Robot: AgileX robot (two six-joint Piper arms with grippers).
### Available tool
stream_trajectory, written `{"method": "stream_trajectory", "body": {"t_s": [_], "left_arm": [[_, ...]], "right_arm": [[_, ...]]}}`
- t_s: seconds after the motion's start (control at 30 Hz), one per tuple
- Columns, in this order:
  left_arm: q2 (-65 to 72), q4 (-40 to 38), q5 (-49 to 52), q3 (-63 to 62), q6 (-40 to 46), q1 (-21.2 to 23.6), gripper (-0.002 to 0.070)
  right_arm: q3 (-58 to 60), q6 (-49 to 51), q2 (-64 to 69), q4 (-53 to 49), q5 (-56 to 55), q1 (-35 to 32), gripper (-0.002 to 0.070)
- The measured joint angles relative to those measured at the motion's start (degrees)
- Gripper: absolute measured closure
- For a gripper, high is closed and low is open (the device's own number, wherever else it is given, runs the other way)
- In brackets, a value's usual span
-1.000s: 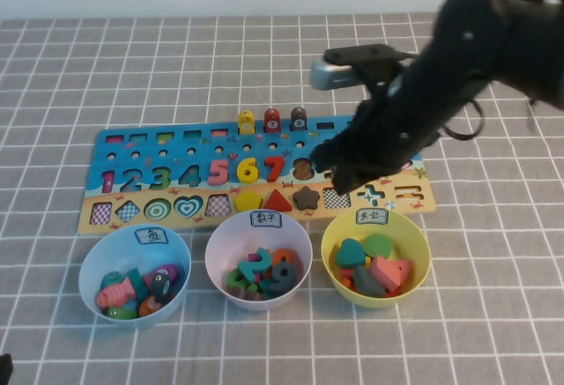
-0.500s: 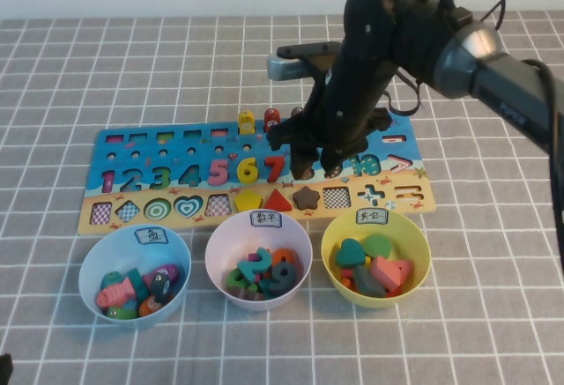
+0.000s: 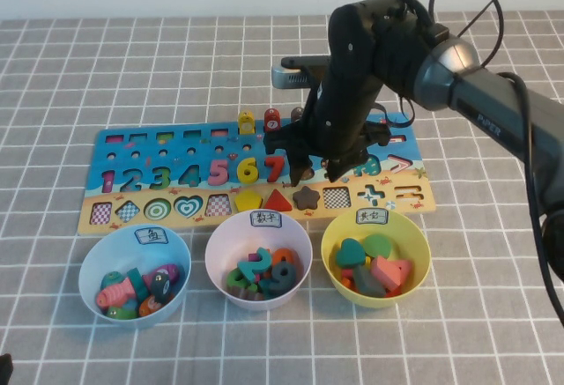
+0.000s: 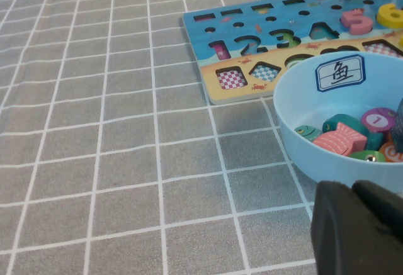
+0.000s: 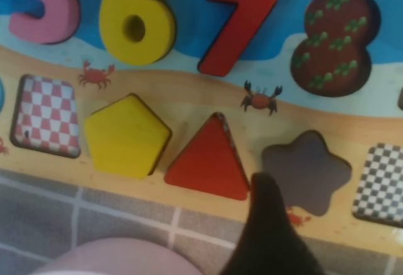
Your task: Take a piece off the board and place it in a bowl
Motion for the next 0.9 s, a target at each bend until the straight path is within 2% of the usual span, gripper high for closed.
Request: {"method": "stream_trajectory", "body": {"t_s": [0.3, 0.9], "left_arm": [[0.0, 0.0, 0.0, 0.0, 0.0, 0.0, 0.0675], [0.0, 0.0, 0.0, 0.0, 0.0, 0.0, 0.0675]], "right_arm": [[0.0, 4.0, 0.1, -0.7, 0.0, 1.7, 0.0283], [0.0, 4.6, 2.1, -3.3, 0.0, 1.7, 0.0283]]}}
